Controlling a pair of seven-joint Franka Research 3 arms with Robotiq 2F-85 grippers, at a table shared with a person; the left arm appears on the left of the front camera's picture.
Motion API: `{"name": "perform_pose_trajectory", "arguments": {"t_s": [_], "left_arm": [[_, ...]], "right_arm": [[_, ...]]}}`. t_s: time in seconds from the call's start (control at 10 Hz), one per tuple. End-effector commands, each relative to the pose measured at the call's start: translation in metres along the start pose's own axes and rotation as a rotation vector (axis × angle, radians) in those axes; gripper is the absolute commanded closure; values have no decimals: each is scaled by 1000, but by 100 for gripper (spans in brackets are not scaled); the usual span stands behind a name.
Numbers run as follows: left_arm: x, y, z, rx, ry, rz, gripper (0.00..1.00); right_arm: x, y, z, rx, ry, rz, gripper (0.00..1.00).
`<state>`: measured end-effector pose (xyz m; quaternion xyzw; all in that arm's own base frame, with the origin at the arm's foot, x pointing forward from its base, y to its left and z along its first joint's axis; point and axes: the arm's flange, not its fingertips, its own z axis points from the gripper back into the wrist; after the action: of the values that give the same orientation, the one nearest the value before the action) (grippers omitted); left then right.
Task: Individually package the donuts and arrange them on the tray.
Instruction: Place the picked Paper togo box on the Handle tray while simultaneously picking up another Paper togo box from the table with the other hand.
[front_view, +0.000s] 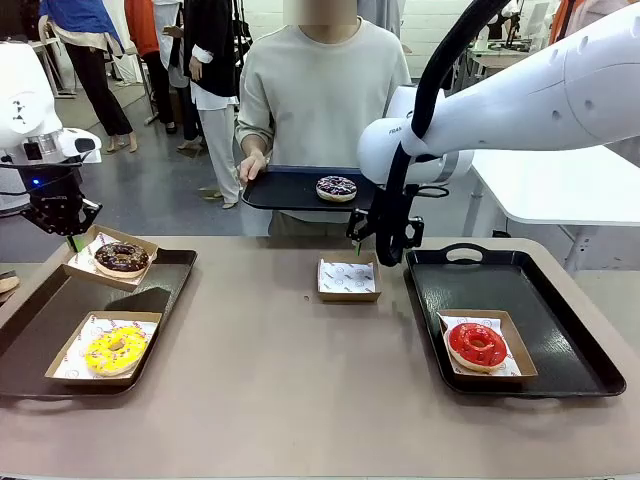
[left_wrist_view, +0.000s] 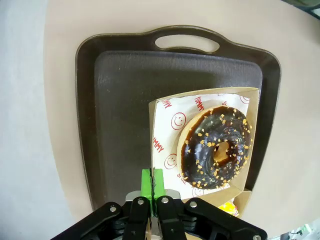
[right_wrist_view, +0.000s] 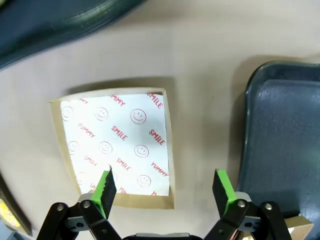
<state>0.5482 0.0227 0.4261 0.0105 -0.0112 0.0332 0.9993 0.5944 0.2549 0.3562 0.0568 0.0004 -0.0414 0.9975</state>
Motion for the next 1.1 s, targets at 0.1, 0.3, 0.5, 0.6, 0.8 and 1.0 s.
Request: {"name": "perform_pose_trajectory", "arguments": {"t_s": [0.1,0.3,0.5,0.6,0.8,1.0], "left_arm": [[14,-6,-9,23,14,23,99],[20,-6,-16,23,30,35,99],[22,-8,-18,27,34,37,99],[23,-8,-19,25,36,41,99],[25,-10,-23,31,43,45,99],[27,-11,-27,34,50,51,99]], "right_arm": [[-5,2,-17,5,8,-21,0],[-6,3,-23,2,15,-13,0],[-4,2,-27,-5,21,-13,0],[-2,3,-29,-6,29,-1,0],[1,5,-36,-17,40,49,0],[4,7,-40,-28,55,65,0]]}}
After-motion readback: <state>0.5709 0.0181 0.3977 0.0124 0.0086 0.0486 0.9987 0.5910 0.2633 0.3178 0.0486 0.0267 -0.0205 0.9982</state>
